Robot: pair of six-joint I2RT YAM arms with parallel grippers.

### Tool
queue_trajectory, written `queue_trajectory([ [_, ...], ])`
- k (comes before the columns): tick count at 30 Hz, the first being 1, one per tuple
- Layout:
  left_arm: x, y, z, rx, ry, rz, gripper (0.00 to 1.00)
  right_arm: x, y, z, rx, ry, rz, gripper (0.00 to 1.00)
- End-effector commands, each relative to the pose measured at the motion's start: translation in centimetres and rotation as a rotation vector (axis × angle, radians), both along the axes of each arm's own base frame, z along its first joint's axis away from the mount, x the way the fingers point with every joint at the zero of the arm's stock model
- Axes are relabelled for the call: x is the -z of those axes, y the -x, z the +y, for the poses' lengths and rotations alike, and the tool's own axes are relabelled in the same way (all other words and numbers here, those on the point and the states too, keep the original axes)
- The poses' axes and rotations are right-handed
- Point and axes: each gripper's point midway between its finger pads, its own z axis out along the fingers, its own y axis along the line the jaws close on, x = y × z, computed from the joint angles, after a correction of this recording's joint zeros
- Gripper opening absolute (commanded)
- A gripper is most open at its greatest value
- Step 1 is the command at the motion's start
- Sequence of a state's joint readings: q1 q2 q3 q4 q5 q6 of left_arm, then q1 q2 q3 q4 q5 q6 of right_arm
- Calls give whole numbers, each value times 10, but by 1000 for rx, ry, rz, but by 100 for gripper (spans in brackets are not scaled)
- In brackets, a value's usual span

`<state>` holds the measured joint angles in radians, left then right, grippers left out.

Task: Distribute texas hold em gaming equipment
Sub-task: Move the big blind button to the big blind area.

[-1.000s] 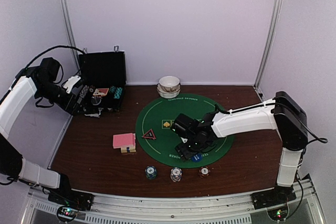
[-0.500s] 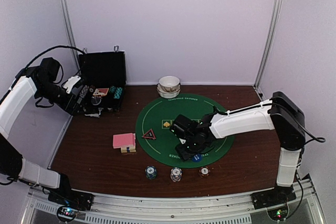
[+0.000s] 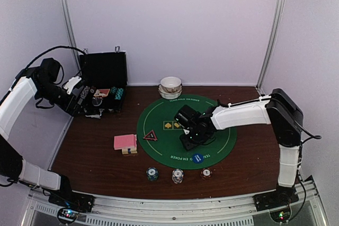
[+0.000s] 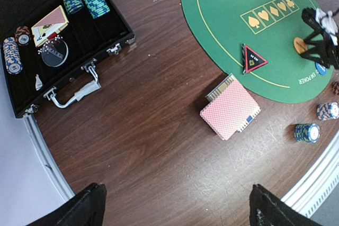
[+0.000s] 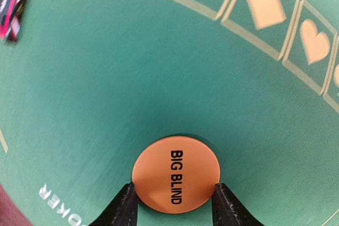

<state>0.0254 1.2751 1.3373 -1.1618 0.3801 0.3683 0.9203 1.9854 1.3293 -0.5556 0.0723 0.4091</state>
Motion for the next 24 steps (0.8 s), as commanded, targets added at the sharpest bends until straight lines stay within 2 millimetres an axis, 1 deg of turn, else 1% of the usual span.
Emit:
queue_trajectory([
  [1, -13, -1, 1, 5, 2, -37, 98, 8, -40, -18, 40, 65, -42, 42],
  [7, -13, 0, 1, 9, 0, -38, 97, 8, -89, -21, 66, 64, -57, 40],
  [13, -12, 0, 0, 13, -1, -38, 98, 8, -147, -22, 112, 40, -75, 39],
  [16, -11, 0, 1, 13, -1, -33, 98, 8, -171, -22, 128, 37, -79, 38],
  [18, -10, 0, 1, 16, -5, -32, 97, 3, -181, -20, 127, 30, -81, 42],
  [20, -10, 1, 2, 17, -10, -32, 98, -7, -188, -17, 120, 22, -100, 48],
  [21, -10, 1, 2, 18, -14, -32, 98, -12, -188, -15, 115, 11, -103, 50],
  [24, -8, 1, 3, 18, -21, -28, 98, -33, -182, -11, 105, -32, -114, 65],
])
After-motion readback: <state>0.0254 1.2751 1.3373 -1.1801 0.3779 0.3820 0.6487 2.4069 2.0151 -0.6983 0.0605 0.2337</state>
